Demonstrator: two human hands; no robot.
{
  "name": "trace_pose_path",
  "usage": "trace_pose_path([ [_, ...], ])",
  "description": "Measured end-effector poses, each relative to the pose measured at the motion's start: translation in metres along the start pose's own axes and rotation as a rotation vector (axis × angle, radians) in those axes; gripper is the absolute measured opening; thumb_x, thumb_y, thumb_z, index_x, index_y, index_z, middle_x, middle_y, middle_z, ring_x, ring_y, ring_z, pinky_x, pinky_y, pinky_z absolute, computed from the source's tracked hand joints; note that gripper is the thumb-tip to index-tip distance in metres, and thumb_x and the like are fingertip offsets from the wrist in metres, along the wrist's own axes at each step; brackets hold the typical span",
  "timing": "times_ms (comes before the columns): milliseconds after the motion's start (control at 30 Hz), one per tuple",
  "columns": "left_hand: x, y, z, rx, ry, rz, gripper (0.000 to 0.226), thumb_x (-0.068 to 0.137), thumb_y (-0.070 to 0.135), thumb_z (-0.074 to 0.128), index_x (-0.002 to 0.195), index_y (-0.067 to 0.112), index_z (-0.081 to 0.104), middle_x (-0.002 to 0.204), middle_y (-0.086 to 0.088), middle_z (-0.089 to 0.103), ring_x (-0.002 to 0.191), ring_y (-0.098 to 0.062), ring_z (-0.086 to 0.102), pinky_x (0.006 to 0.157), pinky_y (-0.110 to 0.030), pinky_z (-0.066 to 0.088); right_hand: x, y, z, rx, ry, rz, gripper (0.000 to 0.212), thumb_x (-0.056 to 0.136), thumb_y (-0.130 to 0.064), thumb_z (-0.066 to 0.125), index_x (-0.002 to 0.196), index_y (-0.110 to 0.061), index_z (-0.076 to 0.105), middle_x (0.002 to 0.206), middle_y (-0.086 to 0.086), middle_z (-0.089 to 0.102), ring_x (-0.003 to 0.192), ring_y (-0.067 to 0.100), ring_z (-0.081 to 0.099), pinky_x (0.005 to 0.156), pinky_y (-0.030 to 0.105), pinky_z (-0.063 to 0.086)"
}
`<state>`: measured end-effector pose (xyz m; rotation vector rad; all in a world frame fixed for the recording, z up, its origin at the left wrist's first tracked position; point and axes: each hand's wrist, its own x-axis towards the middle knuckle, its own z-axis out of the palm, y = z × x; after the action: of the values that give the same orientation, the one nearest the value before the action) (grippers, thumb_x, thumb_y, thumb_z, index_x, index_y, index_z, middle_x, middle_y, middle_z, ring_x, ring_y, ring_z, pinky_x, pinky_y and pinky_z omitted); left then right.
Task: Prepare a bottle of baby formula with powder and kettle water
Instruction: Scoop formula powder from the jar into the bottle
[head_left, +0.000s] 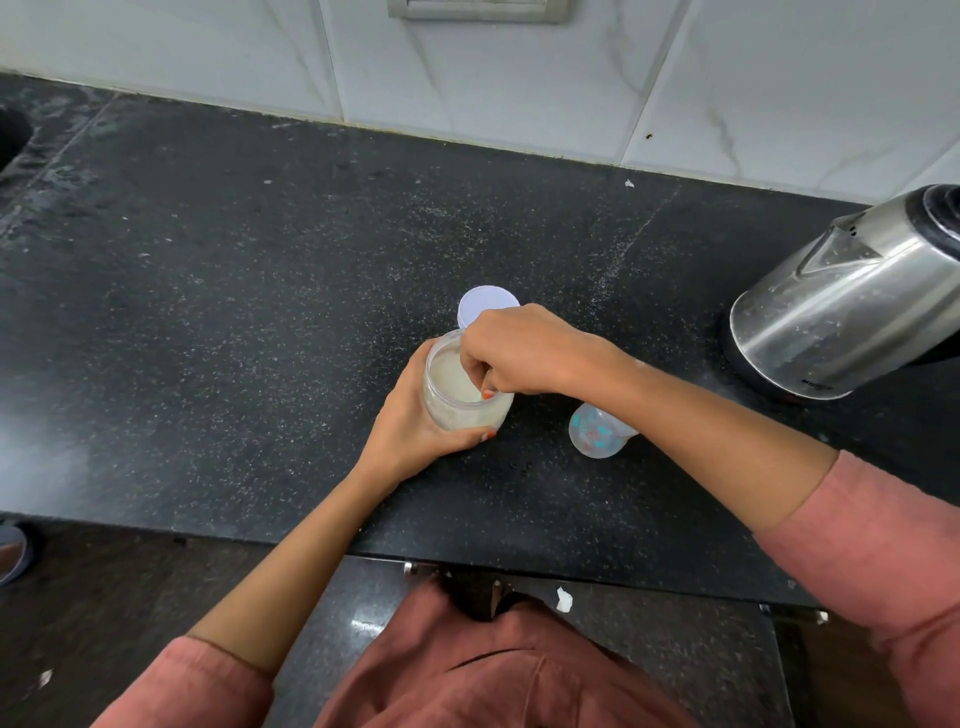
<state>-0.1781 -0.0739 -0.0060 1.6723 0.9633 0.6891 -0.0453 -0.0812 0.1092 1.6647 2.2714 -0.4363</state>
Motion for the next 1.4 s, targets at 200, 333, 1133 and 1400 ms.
trace_pose_path([
  [200, -0.001, 0.002, 0.0, 0.002, 0.0, 0.0, 0.082, 0.047, 0.041, 0.078, 0.112, 0.062, 0.032, 0.118, 0.029, 0.051, 0.11, 0.01, 0.047, 0.081, -0.001, 0.036, -0.001, 0.005, -0.003, 0.128, -0.046, -0.02, 0.01, 0.084, -0.012, 0.06, 0.091, -0.011, 0.068, 0.059, -0.015, 0.039, 0.053, 0.004, 0.04, 0.046, 0.017, 0.027],
  [333, -0.001, 0.003, 0.0, 0.013, 0.006, 0.003, 0.082, 0.047, 0.041, 0.079, 0.113, 0.059, 0.034, 0.116, 0.034, 0.049, 0.11, 0.01, 0.047, 0.082, -0.003, 0.036, -0.001, 0.01, -0.005, 0.122, -0.075, -0.036, 0.009, 0.084, -0.009, 0.06, 0.09, -0.008, 0.067, 0.058, -0.015, 0.04, 0.05, 0.001, 0.038, 0.046, 0.015, 0.026],
  [1133, 0.001, -0.005, -0.001, 0.04, -0.007, 0.026, 0.087, 0.047, 0.046, 0.077, 0.121, 0.051, 0.031, 0.122, 0.029, 0.046, 0.113, 0.01, 0.045, 0.086, -0.004, 0.035, -0.003, 0.021, 0.002, 0.455, 0.105, 0.052, 0.012, 0.079, -0.012, 0.07, 0.088, -0.005, 0.073, 0.057, -0.015, 0.047, 0.05, -0.001, 0.048, 0.048, 0.005, 0.035],
  [1400, 0.0, -0.001, -0.001, 0.026, 0.0, 0.028, 0.082, 0.047, 0.044, 0.077, 0.115, 0.055, 0.033, 0.12, 0.029, 0.048, 0.11, 0.014, 0.045, 0.082, 0.001, 0.032, -0.009, 0.018, 0.005, 0.483, 0.148, 0.123, 0.01, 0.075, -0.012, 0.073, 0.083, -0.006, 0.072, 0.058, -0.015, 0.042, 0.049, -0.005, 0.049, 0.047, 0.01, 0.035],
])
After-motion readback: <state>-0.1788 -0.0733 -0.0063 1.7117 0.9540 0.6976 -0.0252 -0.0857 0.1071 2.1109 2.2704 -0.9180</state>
